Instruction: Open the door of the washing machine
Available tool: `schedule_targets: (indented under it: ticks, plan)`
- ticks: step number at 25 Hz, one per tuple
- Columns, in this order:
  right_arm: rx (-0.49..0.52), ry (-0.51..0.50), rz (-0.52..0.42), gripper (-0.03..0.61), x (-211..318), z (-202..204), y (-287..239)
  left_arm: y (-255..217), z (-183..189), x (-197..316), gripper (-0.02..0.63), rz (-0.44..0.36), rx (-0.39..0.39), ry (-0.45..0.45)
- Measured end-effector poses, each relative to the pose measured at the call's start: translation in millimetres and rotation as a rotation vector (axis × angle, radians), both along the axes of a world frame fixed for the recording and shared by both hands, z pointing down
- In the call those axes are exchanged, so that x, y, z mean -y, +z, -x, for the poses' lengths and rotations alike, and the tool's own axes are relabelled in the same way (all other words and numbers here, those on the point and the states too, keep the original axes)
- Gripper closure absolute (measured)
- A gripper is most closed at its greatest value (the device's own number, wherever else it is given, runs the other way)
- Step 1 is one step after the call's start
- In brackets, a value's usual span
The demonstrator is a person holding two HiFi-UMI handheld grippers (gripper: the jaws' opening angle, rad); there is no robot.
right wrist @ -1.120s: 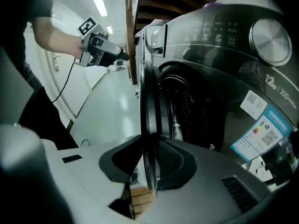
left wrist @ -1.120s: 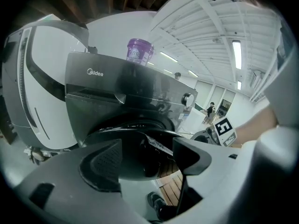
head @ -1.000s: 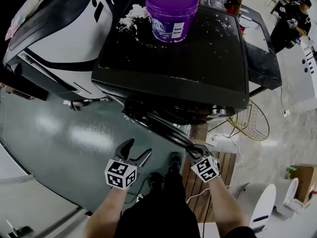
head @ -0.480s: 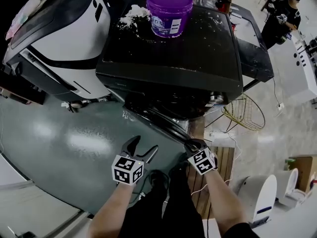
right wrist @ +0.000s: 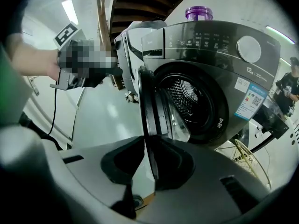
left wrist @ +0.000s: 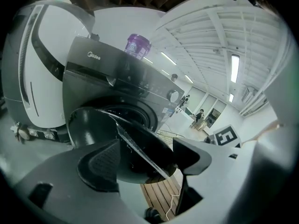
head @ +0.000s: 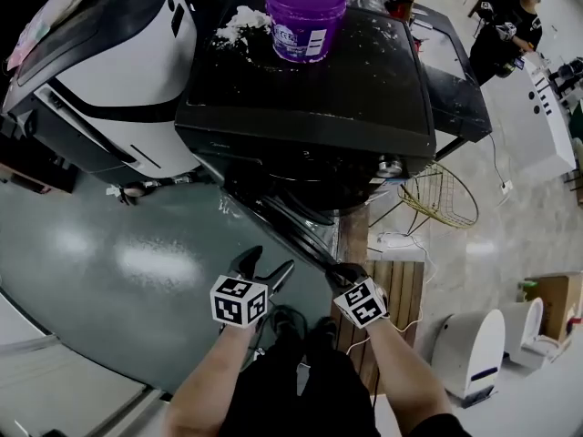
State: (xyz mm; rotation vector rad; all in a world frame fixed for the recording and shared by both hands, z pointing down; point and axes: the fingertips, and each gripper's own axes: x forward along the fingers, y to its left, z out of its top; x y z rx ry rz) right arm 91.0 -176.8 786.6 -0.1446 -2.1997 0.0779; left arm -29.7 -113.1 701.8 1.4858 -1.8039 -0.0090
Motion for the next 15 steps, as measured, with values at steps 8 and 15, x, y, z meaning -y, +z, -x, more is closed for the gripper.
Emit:
schedule_targets:
  ticks: [8,15]
  plan:
    - [-0.021,-0.112,0.078,0.503,-64.5,-12.9,-4.3,12.6,-9.0,-0.5,0.258,0.042,-0.004,-0.042]
    - [-0.023,-0.244,0.142,0.497,-113.2,-12.4,-15.5,26.8,-13.3,-23.5,0.258,0.12,0.031,-0.064]
